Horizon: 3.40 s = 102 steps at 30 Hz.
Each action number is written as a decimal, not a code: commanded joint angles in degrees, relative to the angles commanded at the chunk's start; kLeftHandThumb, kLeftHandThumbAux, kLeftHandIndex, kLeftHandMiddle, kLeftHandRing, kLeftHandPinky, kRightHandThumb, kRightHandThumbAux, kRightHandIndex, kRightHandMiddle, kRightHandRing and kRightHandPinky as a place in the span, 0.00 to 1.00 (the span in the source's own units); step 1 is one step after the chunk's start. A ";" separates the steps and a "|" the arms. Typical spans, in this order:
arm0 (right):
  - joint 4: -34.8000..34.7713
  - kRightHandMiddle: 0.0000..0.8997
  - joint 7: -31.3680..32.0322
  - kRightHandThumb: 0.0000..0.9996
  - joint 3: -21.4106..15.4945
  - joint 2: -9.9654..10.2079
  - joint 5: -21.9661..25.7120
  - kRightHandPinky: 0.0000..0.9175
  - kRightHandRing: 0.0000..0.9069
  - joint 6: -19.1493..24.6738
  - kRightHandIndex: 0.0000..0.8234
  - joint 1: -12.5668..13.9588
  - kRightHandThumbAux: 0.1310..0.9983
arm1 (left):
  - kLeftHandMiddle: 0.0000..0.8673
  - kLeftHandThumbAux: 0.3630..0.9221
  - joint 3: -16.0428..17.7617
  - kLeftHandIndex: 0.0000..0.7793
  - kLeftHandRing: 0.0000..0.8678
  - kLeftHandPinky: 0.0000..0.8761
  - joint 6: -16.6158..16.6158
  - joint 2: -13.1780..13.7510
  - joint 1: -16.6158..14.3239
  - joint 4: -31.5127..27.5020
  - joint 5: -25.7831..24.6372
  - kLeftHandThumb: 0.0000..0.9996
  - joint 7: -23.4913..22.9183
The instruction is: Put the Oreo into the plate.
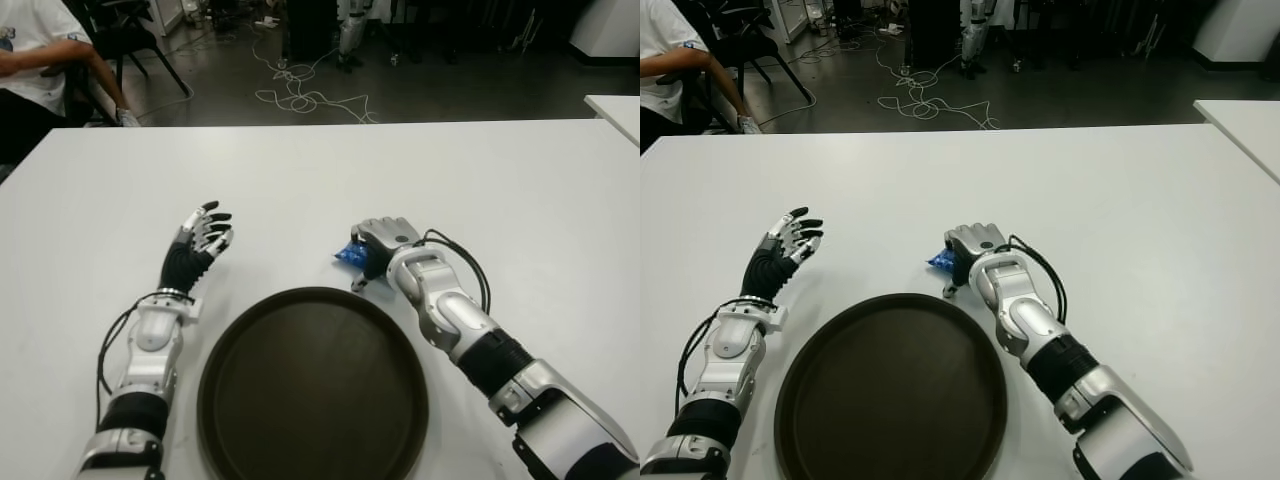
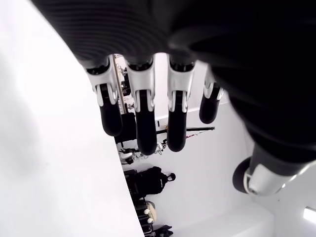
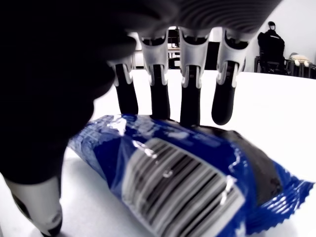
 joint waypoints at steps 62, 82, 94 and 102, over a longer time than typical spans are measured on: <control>-3.11 0.71 -4.20 0.25 -2.07 -2.68 3.77 0.77 0.74 -0.59 0.65 -0.38 0.81 | 0.28 0.42 1.12 0.18 0.27 0.24 3.29 0.59 3.80 -6.02 -1.18 0.08 0.08; -5.98 0.71 -4.16 0.16 -3.48 -3.51 5.50 0.77 0.74 -0.50 0.62 0.36 0.89 | 0.28 0.53 1.93 0.18 0.27 0.26 7.69 0.30 5.05 -9.16 -1.70 0.13 0.38; -7.33 0.74 -3.76 0.16 -4.65 -3.87 6.17 0.78 0.77 -0.79 0.62 0.87 0.89 | 0.27 0.54 2.10 0.16 0.25 0.23 10.38 0.03 5.21 -10.36 -2.73 0.13 0.00; -7.79 0.71 -2.80 0.16 -4.54 -4.29 6.33 0.75 0.75 -0.39 0.59 0.74 0.91 | 0.27 0.58 2.02 0.17 0.25 0.23 11.27 -0.14 5.52 -11.31 -2.86 0.12 0.25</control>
